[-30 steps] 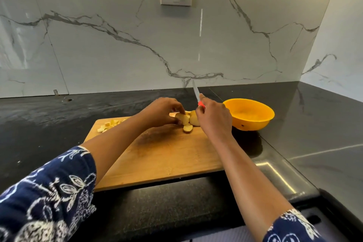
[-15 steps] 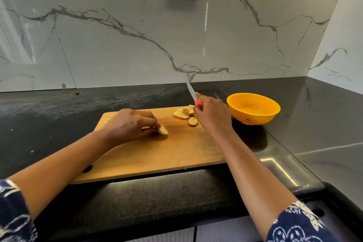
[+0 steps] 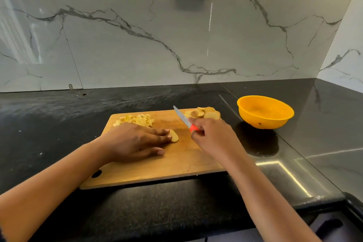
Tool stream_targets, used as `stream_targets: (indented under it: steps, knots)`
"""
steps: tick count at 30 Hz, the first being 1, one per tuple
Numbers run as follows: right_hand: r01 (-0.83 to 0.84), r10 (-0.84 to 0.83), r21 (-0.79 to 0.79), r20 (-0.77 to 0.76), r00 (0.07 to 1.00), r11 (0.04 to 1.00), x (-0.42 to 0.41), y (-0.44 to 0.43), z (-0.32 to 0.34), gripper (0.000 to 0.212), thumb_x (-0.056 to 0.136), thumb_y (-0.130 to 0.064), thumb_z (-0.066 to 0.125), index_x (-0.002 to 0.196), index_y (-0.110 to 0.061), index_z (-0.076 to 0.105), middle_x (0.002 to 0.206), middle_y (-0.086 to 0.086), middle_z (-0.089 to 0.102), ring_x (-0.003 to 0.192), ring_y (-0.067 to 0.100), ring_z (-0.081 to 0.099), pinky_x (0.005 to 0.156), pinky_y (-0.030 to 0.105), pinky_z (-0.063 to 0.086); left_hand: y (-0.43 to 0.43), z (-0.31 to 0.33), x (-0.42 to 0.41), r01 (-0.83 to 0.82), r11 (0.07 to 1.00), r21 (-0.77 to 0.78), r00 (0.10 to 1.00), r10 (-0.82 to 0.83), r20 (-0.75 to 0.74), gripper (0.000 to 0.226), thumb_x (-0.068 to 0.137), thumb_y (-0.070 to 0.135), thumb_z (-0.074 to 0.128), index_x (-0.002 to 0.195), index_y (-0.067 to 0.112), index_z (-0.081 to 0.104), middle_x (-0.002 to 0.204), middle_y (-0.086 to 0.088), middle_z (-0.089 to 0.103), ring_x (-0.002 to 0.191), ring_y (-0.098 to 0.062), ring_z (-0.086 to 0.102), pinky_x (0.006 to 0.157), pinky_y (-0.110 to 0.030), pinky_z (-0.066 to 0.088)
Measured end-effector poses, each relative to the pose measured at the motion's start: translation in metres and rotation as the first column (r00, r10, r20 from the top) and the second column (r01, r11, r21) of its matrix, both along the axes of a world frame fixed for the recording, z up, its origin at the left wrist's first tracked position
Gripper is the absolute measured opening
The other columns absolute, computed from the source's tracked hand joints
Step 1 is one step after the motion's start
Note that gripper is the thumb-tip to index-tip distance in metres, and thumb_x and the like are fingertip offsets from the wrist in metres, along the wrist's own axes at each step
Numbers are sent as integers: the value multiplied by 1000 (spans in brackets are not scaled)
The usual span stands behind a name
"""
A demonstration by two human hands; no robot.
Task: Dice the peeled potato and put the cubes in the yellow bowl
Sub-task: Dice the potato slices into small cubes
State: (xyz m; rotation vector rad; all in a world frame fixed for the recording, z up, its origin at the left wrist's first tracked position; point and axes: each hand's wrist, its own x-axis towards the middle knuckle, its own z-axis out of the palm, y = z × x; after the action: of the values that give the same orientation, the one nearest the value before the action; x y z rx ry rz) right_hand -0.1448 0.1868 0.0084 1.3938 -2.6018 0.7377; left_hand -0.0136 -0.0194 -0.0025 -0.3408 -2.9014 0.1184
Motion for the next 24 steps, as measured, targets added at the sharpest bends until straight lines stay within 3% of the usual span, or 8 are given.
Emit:
stream_targets:
  steps: [2, 7, 12, 19, 24]
  knots:
    - [-24, 23, 29, 6, 1000, 999, 5, 6, -1, 44, 96, -34, 50, 140, -35, 45, 115, -7, 66, 83, 5, 54, 56, 11, 35, -2, 0, -2, 10, 1000, -11, 999, -9, 41, 62, 87, 74, 9, 137, 42, 27, 142, 25, 31, 130, 5, 31, 99, -33, 47]
    - [-63, 61, 63, 28, 998, 996, 18, 18, -7, 45, 96, -38, 49, 140, -40, 43, 119, -15, 64, 89, 6, 56, 69, 18, 43, -2, -1, -3, 38, 999, -15, 998, -37, 48, 66, 88, 74, 12, 138, 35, 28, 143, 16, 38, 133, -1, 33, 104, -34, 43]
    - [-75, 73, 69, 30, 997, 995, 22, 20, -9, 46, 96, -40, 48, 141, -43, 39, 114, -16, 65, 87, 6, 55, 72, 20, 47, -3, 1, 1, 123, 992, -19, 986, -125, -115, 55, 96, 61, 28, 127, 26, 57, 127, 8, 59, 116, -8, 56, 76, -34, 59]
    - [-83, 83, 43, 2, 997, 996, 27, 22, -9, 45, 97, -40, 47, 141, -44, 38, 111, -15, 66, 82, 6, 52, 70, 21, 46, -2, 6, 4, 149, 988, -48, 980, -154, -124, 54, 94, 61, 33, 121, 25, 63, 125, 9, 60, 112, -7, 59, 71, -31, 60]
    - [-102, 103, 43, -13, 995, 994, 32, 21, -8, 45, 97, -41, 45, 142, -43, 37, 114, -14, 64, 87, 6, 51, 73, 23, 45, -1, 3, 4, 129, 989, -67, 987, -134, -90, 58, 93, 66, 29, 124, 27, 60, 126, 14, 58, 110, -3, 59, 59, -27, 58]
